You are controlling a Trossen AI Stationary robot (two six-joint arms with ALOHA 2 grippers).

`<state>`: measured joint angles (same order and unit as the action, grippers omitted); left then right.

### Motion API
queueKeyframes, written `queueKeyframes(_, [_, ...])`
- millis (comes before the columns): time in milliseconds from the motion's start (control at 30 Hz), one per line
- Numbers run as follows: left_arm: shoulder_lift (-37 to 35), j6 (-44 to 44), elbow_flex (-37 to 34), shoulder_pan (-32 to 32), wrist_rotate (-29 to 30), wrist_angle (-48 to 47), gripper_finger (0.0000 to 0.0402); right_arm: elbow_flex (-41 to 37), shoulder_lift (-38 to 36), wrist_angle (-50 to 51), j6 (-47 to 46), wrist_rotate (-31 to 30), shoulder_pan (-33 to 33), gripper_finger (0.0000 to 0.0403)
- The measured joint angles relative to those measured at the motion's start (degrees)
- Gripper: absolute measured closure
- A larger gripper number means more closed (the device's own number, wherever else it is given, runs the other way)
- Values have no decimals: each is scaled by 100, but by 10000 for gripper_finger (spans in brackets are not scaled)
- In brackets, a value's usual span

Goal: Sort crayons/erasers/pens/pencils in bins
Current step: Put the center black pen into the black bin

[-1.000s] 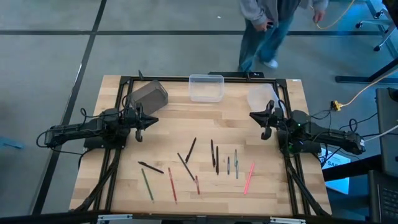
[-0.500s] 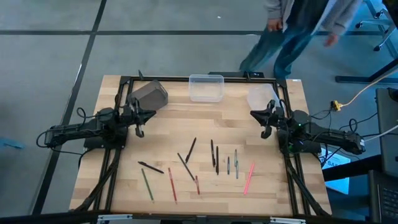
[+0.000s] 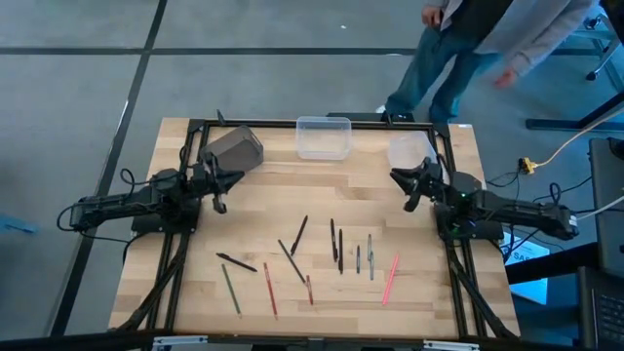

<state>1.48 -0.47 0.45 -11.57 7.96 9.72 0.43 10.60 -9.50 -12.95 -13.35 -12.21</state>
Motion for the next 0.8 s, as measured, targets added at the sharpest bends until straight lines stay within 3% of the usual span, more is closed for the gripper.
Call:
queueKeyframes(300, [1, 105, -1, -2, 502, -138, 388, 0, 523, -698, 1053, -493, 0, 253])
queueKeyframes(667, [2, 407, 0, -4, 1110, -145, 387, 0, 917, -773, 650, -653, -326, 251])
queueKeyframes(800, [2, 354, -1, -2, 1117, -148, 367, 0, 1049, -778, 517, -605, -447, 251])
